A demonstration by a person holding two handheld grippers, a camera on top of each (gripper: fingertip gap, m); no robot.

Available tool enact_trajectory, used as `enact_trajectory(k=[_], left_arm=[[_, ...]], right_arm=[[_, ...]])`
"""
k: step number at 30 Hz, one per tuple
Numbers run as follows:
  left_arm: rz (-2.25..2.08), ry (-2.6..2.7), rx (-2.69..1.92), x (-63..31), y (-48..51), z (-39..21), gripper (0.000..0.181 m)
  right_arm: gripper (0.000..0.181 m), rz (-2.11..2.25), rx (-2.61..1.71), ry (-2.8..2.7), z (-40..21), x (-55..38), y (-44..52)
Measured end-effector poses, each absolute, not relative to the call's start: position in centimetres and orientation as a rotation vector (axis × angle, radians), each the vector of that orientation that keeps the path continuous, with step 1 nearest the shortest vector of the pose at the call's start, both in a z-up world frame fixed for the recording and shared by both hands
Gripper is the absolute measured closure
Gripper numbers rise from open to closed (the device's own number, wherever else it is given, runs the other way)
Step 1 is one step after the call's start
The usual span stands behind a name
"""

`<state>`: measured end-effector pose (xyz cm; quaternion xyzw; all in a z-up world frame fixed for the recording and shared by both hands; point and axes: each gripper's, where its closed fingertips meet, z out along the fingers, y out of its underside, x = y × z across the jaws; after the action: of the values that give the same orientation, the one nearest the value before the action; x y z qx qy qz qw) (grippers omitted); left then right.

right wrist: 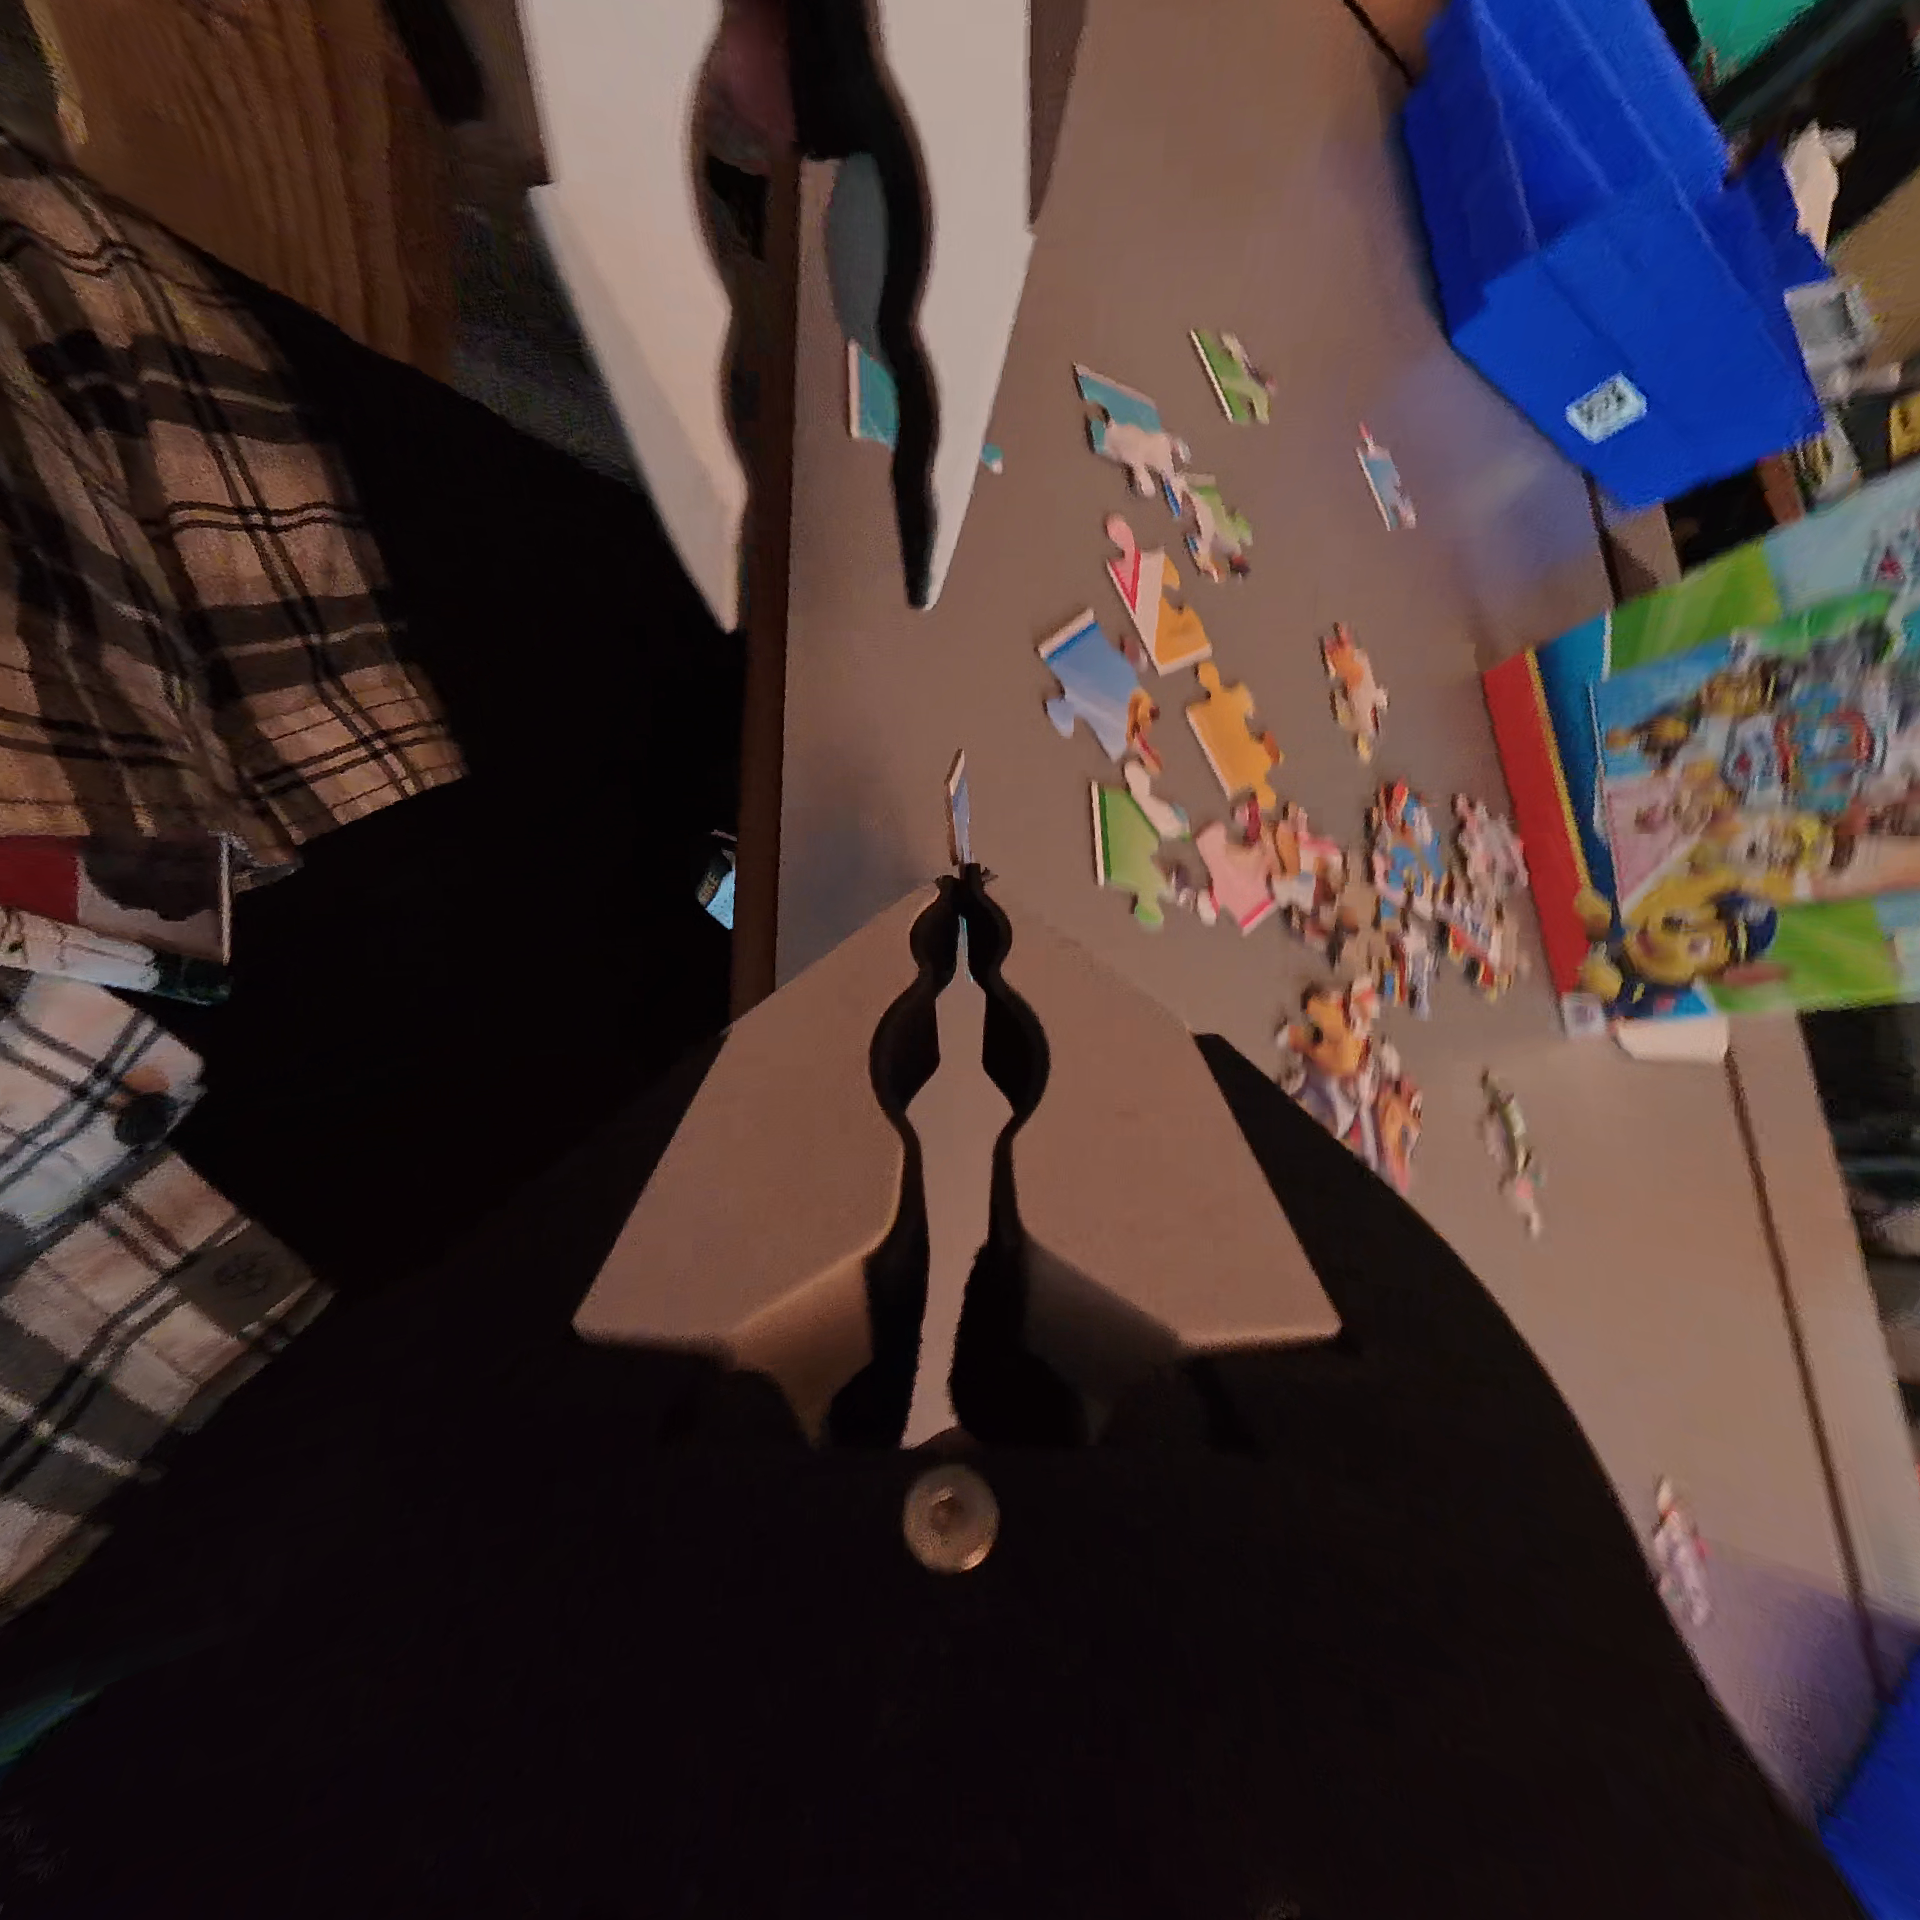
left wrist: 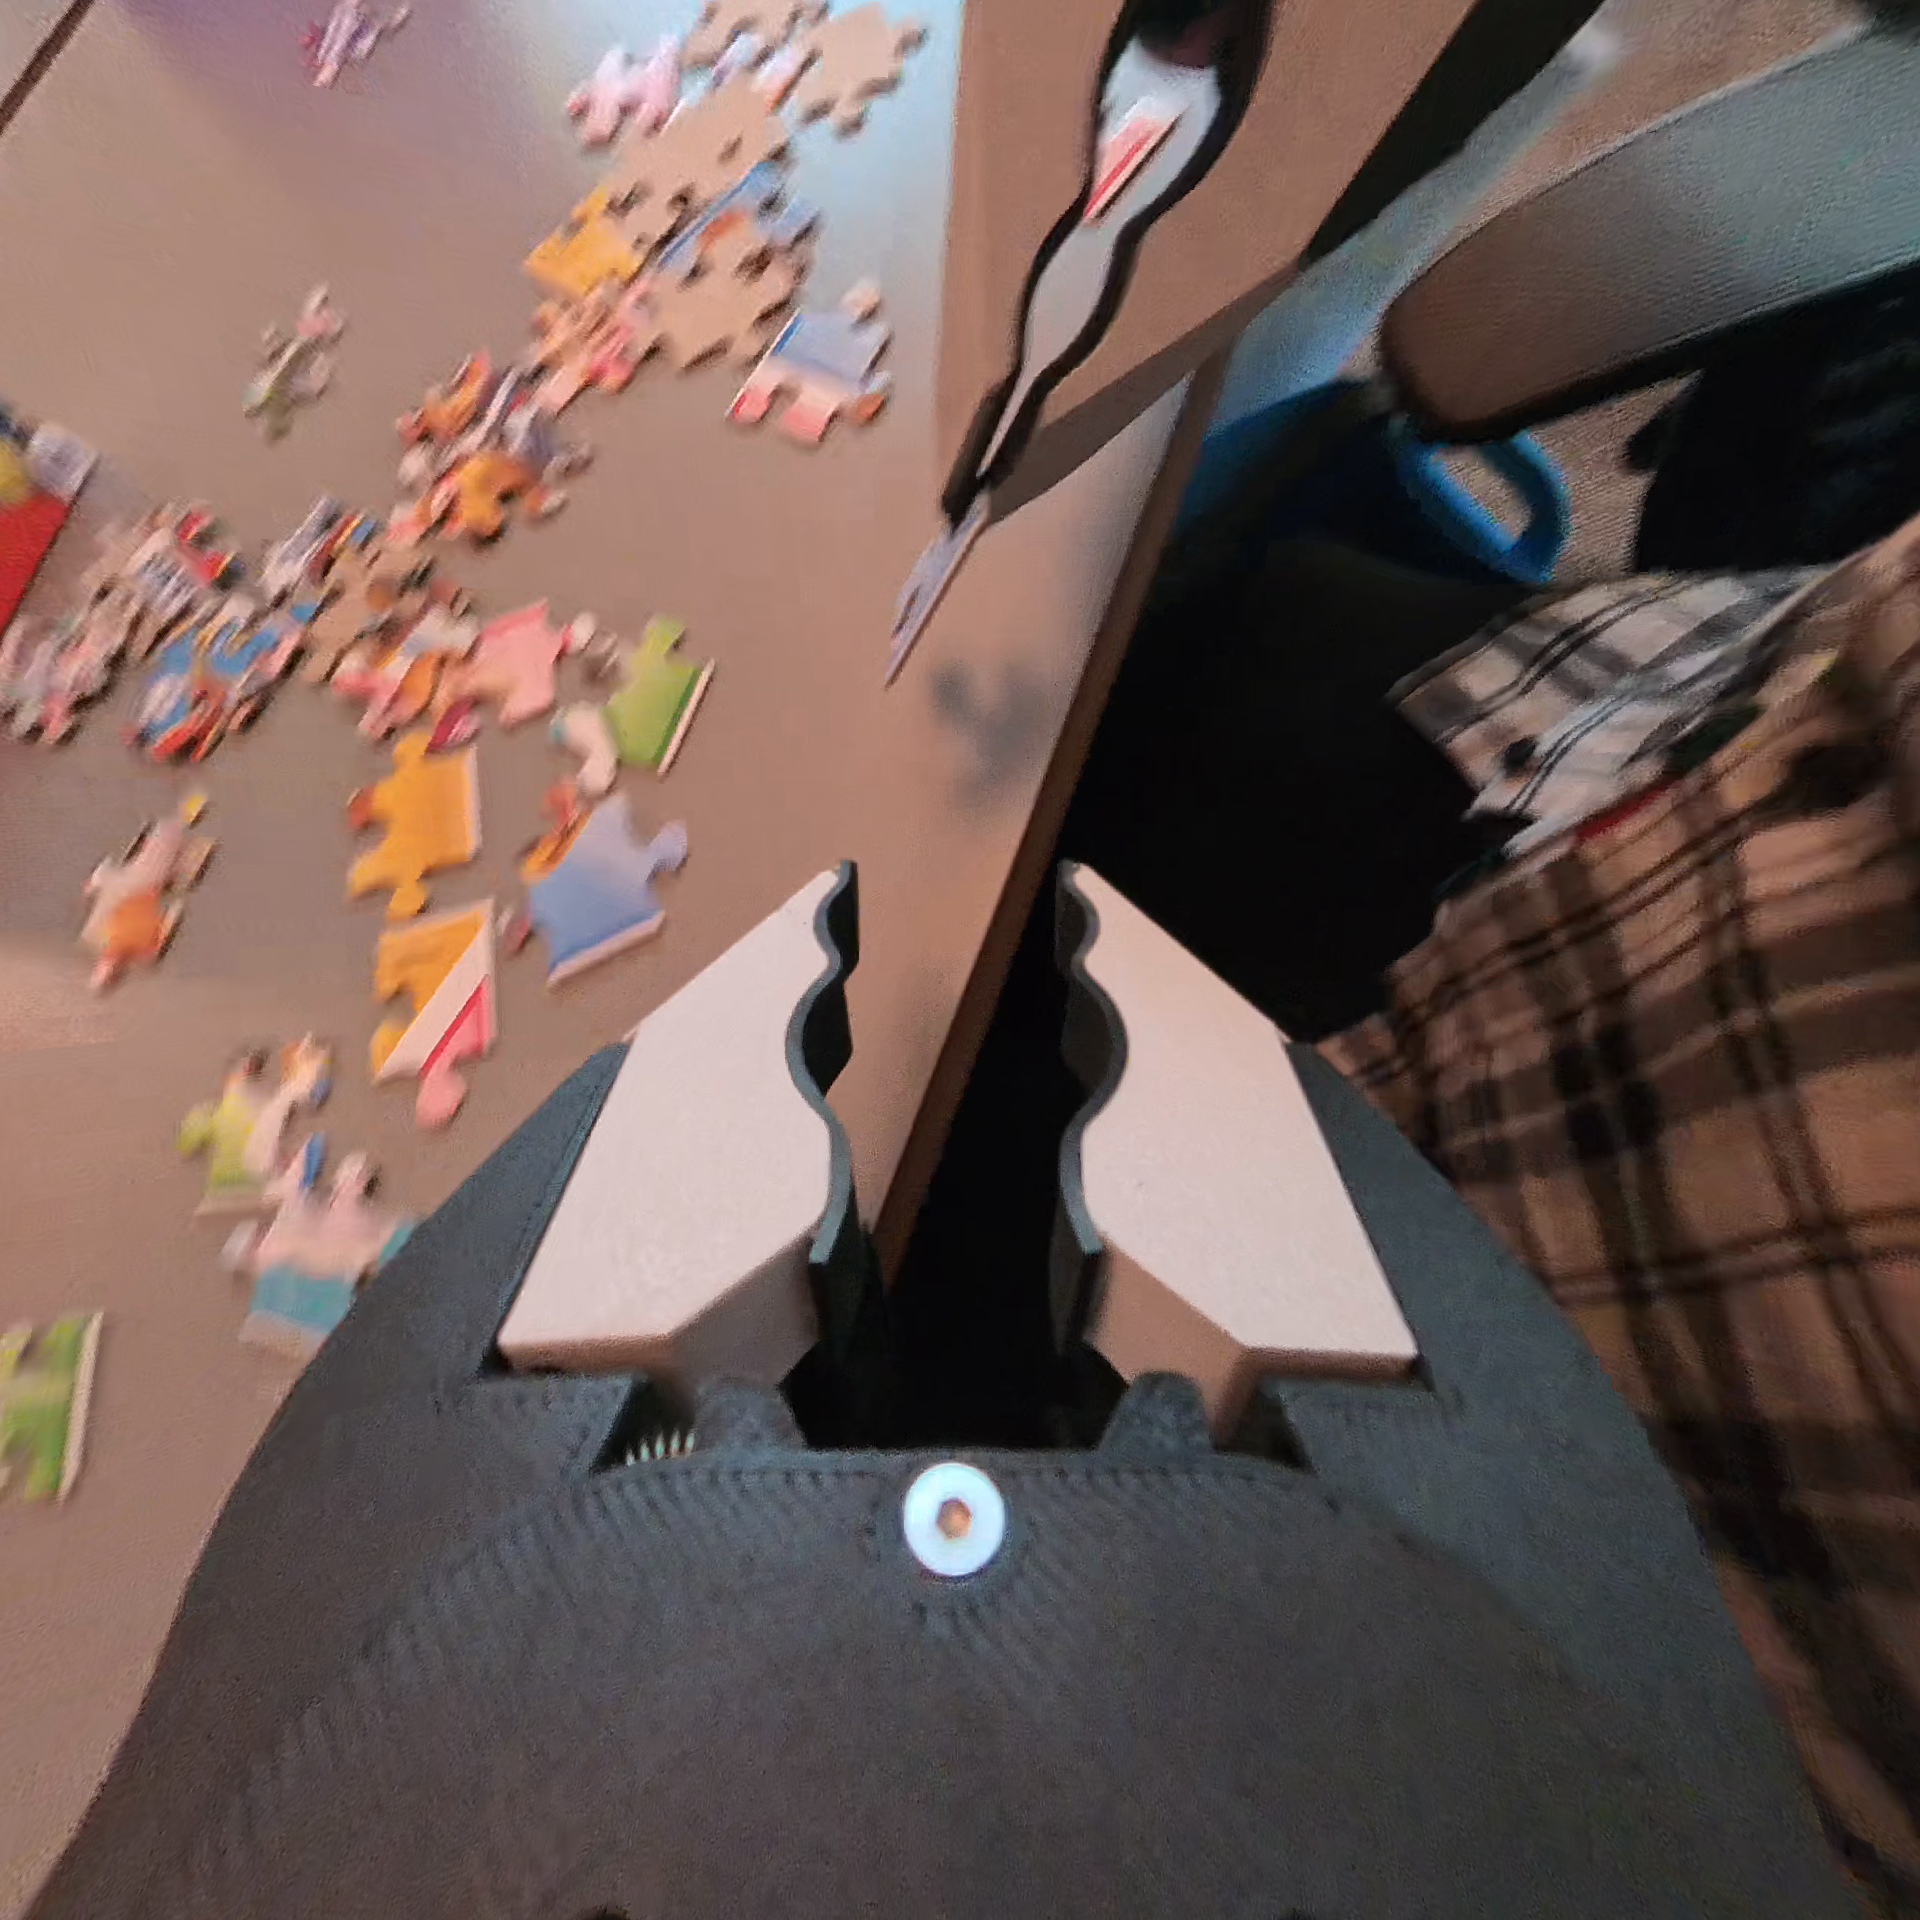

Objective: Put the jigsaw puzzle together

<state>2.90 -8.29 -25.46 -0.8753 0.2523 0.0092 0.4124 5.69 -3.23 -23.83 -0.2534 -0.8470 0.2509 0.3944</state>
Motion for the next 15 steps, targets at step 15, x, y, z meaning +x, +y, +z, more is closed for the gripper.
enact_trajectory(k=[15], left_arm=[[-0.065,0.443,-2.401,-5.4,-12.0,-27.3,0.158]], right_arm=[[0.181,0.459,0.014,-2.31,-25.0,-1.5,-9.3]])
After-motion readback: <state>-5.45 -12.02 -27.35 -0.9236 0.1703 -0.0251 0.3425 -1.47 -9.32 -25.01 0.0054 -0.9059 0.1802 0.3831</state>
